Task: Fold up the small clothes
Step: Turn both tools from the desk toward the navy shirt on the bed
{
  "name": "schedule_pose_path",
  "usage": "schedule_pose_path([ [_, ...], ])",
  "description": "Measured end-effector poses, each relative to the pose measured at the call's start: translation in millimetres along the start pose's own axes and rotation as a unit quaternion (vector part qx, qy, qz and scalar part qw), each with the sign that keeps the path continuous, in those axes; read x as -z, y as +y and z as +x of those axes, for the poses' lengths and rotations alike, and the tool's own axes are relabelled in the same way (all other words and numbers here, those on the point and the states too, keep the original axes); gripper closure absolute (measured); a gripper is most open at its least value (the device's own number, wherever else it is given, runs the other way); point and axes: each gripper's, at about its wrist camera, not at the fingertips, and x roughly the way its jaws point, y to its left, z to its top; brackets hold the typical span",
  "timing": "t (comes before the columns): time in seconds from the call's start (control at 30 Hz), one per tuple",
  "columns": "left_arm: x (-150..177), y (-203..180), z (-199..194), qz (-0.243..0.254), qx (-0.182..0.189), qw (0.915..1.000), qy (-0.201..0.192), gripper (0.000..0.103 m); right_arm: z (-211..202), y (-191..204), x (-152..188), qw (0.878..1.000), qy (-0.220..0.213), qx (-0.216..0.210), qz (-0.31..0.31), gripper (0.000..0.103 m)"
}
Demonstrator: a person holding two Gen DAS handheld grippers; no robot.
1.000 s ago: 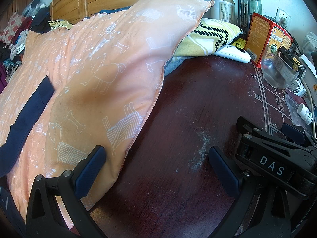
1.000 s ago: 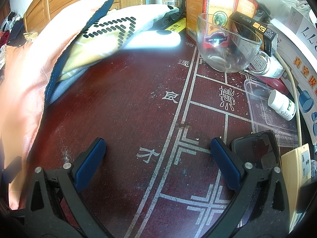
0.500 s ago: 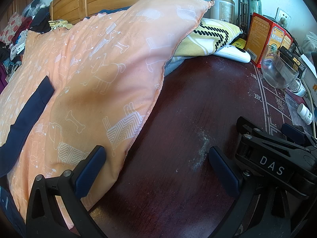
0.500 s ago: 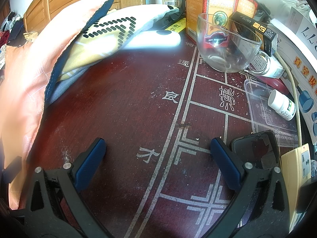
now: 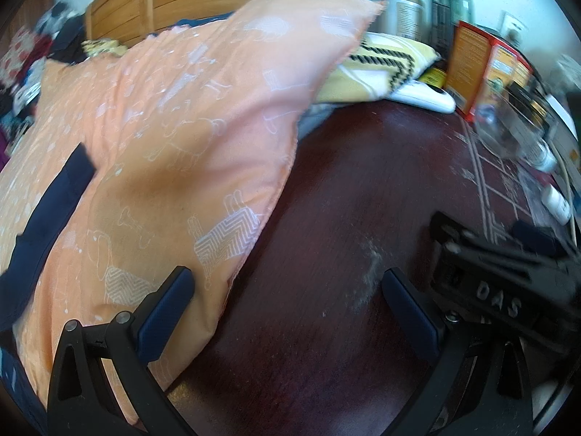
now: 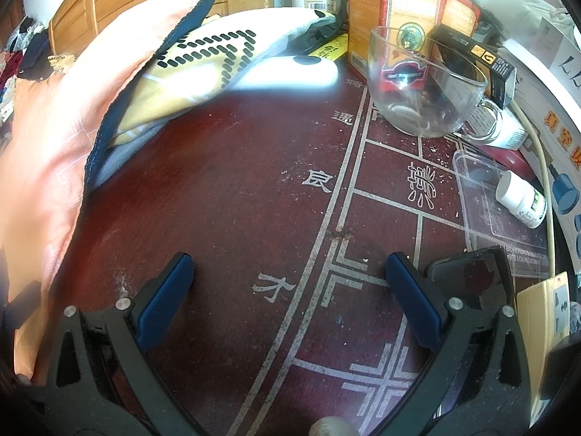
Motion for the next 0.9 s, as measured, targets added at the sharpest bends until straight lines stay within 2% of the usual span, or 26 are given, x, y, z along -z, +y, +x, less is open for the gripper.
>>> schedule_pose_path([
  [0.17, 5.5, 6.8, -8.2, 0.062, 0.045, 0.9966, 0.03, 0.0, 0.6, 5.1, -0.1, 1.0, -0.004, -0.02, -0.017, 0.0],
  [0.23, 10.3, 15.5, -19.2, 0.067, 0.036, 0.9969, 0.021, 0.0, -4.9, 5.6, 1.1, 0.999, -0.018, -0.037, -0.02, 0.0],
  [0.4, 23.6, 63.9, -95.7, 0.035, 0.027, 0.9965, -0.07, 0.0, -38.3, 14.0, 4.8, 0.995, -0.06, -0.078, -0.036, 0.0],
  [0.47, 33.2, 92.9, -151.5, 0.013, 0.026, 0.9911, -0.13, 0.0, -63.1, 26.2, 5.4, 0.989, -0.087, -0.103, -0.054, 0.0],
  [0.5, 35.9, 103.1, -170.2, 0.006, 0.024, 0.9888, -0.147, 0.0, -77.9, 32.6, 5.3, 0.986, -0.102, -0.119, -0.062, 0.0],
  [0.53, 41.8, 119.5, -202.8, -0.005, 0.015, 0.9833, -0.181, 0.0, -95.5, 40.3, 5.5, 0.98, -0.121, -0.139, -0.071, 0.0],
  [0.6, 52.9, 146.1, -258.9, -0.026, -0.009, 0.9704, -0.24, 0.0, -134.8, 58.2, 5.1, 0.965, -0.161, -0.186, -0.087, 0.0],
  [0.63, 61.3, 163.5, -293.9, -0.041, -0.018, 0.9608, -0.274, 0.0, -148.1, 67.6, 4.6, 0.958, -0.176, -0.205, -0.094, 0.0],
  [0.7, 77.3, 190.4, -351.7, -0.062, -0.036, 0.9401, -0.333, 0.0, -190.8, 87.4, 5.6, 0.937, -0.216, -0.251, -0.114, 0.0],
  [0.73, 87.3, 205.4, -385.0, -0.074, -0.046, 0.927, -0.365, 0.0, -206.7, 98.8, 7.3, 0.926, -0.234, -0.268, -0.124, 0.0],
  [0.8, 112.6, 231.3, -456.2, -0.094, -0.067, 0.8941, -0.433, 0.0, -249.2, 116.9, 13.0, 0.898, -0.281, -0.304, -0.148, 0.0],
  [0.83, 125.6, 239.0, -484.4, -0.101, -0.079, 0.8789, -0.459, 0.0, -275.1, 125.9, 19.7, 0.88, -0.314, -0.316, -0.162, 0.0],
  [0.87, 143.3, 246.9, -518.1, -0.107, -0.095, 0.8601, -0.49, 0.0, -301.6, 134.3, 28.4, 0.86, -0.351, -0.325, -0.178, 0.0],
  [0.9, 156.3, 250.8, -538.3, -0.112, -0.105, 0.8481, -0.507, 0.0, -318.7, 137.4, 35.1, 0.844, -0.378, -0.33, -0.188, 0.0],
])
